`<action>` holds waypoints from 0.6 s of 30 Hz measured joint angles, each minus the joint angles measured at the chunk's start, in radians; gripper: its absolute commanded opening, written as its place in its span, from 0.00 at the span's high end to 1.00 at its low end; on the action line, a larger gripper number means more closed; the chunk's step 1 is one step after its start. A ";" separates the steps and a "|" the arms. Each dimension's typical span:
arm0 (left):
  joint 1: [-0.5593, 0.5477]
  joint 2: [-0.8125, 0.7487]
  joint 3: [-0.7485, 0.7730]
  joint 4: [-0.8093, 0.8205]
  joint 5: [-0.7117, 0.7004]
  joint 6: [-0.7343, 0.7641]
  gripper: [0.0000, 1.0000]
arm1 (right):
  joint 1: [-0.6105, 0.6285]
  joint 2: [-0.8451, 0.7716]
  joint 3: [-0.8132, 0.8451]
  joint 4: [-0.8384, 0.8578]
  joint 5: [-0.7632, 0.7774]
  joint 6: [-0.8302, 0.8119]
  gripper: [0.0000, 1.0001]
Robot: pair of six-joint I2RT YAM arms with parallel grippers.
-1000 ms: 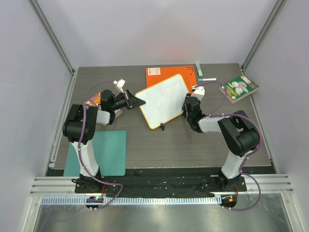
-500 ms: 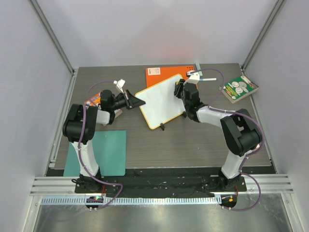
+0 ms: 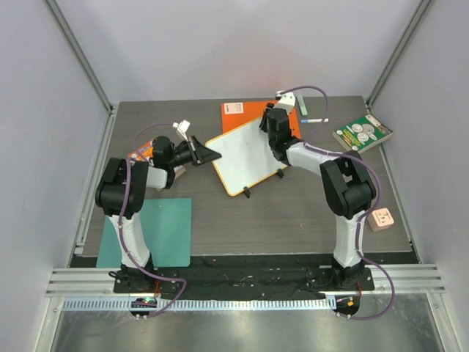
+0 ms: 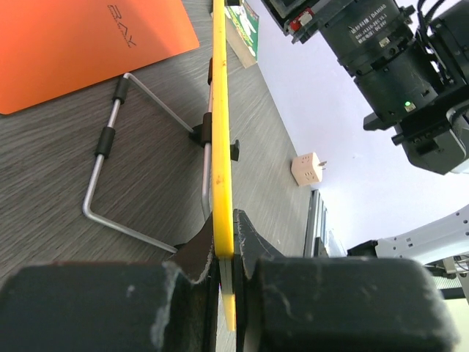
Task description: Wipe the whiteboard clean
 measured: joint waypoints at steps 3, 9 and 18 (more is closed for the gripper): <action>0.000 0.000 0.000 0.000 0.000 0.001 1.00 | -0.019 -0.003 -0.006 -0.009 0.012 0.027 0.99; 0.000 0.000 0.000 0.000 0.001 0.006 1.00 | -0.070 -0.054 -0.103 -0.034 0.040 0.046 0.99; -0.001 0.000 0.001 0.000 0.002 0.026 1.00 | -0.077 -0.279 -0.325 -0.105 -0.019 0.076 0.98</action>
